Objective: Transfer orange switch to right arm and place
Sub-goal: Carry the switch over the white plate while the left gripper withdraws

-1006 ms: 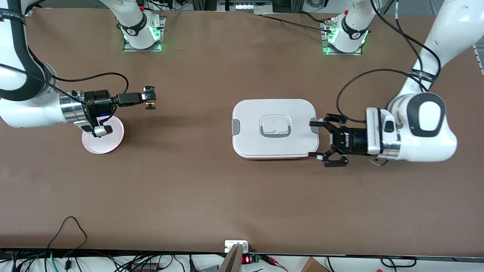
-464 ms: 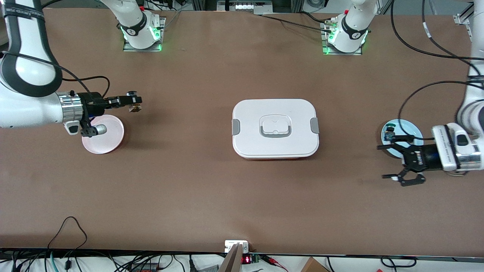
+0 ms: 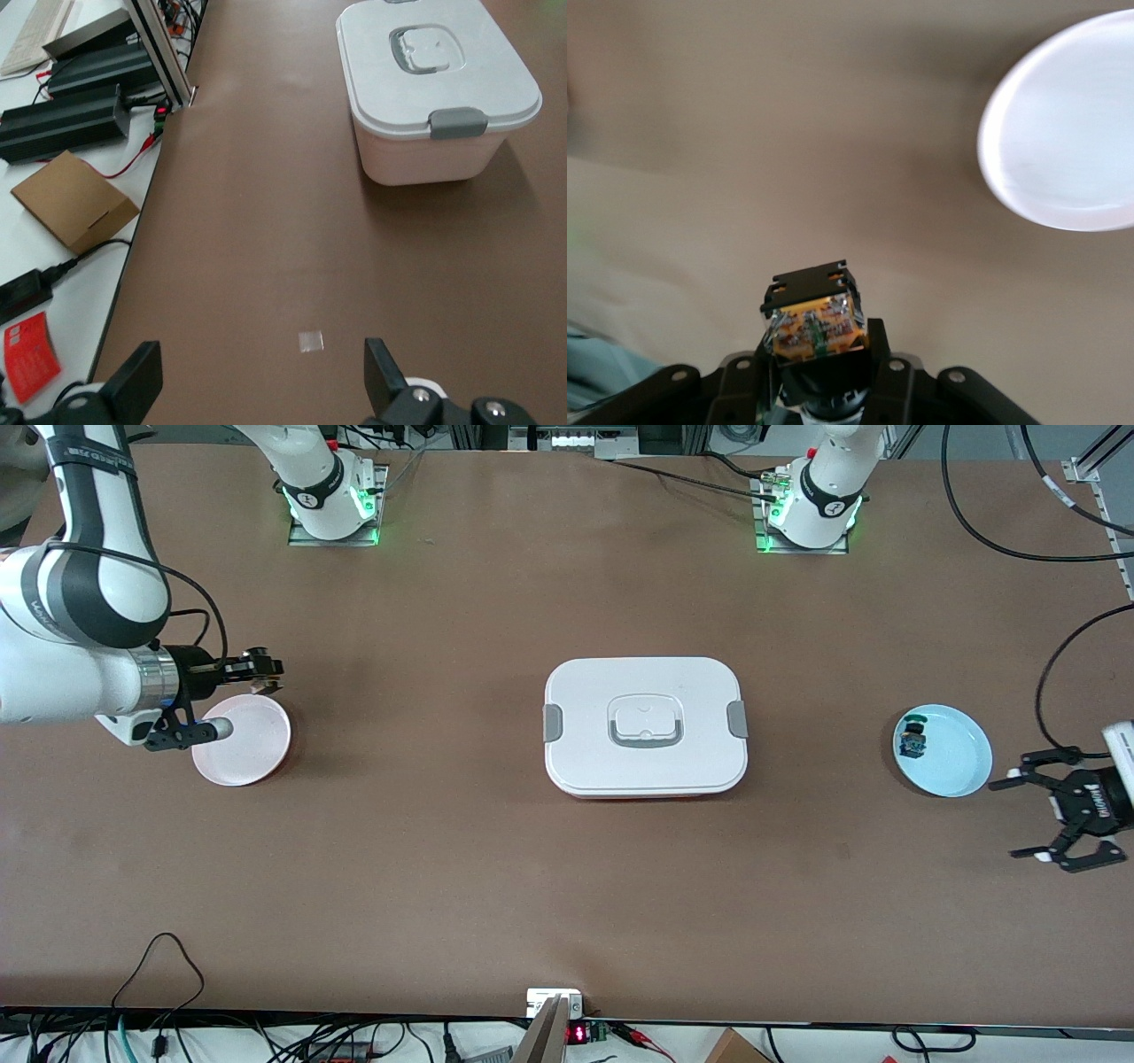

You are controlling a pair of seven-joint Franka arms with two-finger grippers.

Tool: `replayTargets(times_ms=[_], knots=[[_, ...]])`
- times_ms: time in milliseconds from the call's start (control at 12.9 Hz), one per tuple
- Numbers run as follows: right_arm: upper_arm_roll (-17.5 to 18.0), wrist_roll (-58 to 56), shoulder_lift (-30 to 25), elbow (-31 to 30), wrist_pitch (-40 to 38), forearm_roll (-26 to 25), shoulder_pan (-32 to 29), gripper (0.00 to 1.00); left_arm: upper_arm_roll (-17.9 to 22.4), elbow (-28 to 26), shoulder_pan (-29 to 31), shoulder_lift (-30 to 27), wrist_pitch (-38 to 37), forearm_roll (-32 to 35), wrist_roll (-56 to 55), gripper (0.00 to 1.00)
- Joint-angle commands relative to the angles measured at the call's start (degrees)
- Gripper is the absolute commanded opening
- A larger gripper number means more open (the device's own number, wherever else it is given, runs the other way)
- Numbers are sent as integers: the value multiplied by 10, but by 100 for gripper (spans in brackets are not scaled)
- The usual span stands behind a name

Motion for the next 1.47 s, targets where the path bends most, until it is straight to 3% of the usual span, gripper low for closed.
replayTargets(times_ms=[0,309,541,696,851,1238,1392], knots=[[5,-8,-2,3,7,-72,-3,12,2,63,-18,0,-17,67,-74,100],[3,-115,-3,-14,61,-142,-7,12,4,71,-18,-55,-18,145,-231,100],[3,-203,3,-36,105,-142,-30,12,5,70,-11,-89,-78,175,-445,100],[3,-212,1,-43,113,-143,-28,12,3,71,-12,-110,-118,204,-538,100],[2,-291,2,-43,120,-142,-29,12,-6,69,-20,-143,-130,248,-648,100],[5,-301,1,-43,125,-141,-21,12,-8,68,-111,-171,-242,312,-988,100],[5,-301,-1,-40,122,-141,-20,12,-9,67,-129,-183,-269,315,-1063,100]])
